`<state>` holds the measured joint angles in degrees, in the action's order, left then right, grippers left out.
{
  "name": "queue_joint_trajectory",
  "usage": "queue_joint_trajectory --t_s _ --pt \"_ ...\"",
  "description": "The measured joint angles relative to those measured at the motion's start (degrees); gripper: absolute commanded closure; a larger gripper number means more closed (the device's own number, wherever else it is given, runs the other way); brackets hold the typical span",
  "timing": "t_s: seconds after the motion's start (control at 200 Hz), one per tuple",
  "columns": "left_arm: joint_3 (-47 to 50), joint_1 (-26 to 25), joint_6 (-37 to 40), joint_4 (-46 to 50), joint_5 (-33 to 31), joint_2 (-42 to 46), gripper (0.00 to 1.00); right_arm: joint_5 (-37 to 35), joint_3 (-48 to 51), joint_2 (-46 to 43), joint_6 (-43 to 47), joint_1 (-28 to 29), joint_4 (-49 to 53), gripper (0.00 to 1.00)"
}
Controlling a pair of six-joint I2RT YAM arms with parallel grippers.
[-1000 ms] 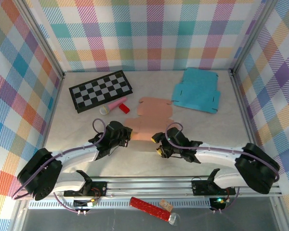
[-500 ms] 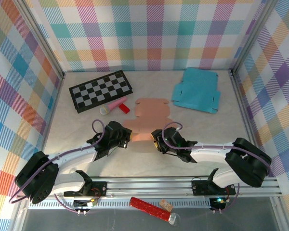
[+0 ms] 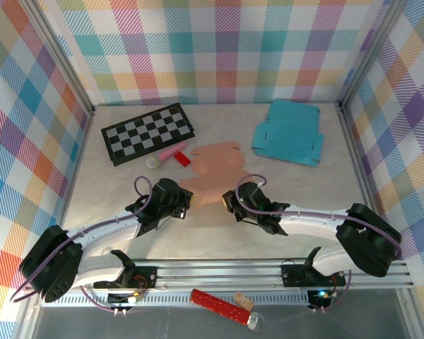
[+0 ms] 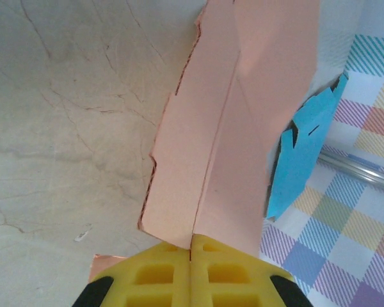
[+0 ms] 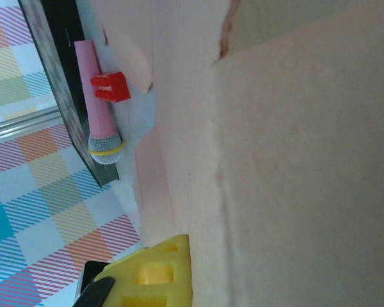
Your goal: Fold the paper box
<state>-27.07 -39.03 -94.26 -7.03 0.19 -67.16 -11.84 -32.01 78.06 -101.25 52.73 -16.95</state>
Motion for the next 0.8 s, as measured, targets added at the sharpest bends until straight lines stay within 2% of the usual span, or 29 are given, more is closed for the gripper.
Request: queue_joint_trajectory --t_s 0.035,0.085,0.205,0.275,0.54,0.68,0.8 --pt "-0.8 0.0 0.6 1.4 0.1 0.5 0.58 0.1 -1.2 -0.3 0.6 0.0 1.3 1.00" --pt "-3.1 0.0 1.4 4.9 0.4 1.3 0.48 0.1 -3.1 -0.7 1.6 -0.2 3.1 1.00" --pt "-12.5 0.0 6.0 15.0 0.2 3.8 0.38 1.0 -9.8 -1.4 5.5 -1.2 9.0 1.00" --pt "-18.2 0.0 8.5 19.8 -0.3 6.2 0.35 1.8 -14.1 -1.8 7.6 -2.1 12.3 1.00" --pt "-29.2 0.0 13.1 38.7 -3.7 13.9 0.37 3.9 -30.1 -2.1 12.4 -6.0 26.6 1.00" --pt "-36.1 0.0 16.7 47.9 -7.2 13.6 0.38 4.2 -39.5 -2.1 13.0 -7.0 36.7 1.00" --pt "-43.4 0.8 20.6 52.0 -9.0 11.5 0.40 4.4 -47.4 -2.1 12.3 -7.0 48.3 1.00"
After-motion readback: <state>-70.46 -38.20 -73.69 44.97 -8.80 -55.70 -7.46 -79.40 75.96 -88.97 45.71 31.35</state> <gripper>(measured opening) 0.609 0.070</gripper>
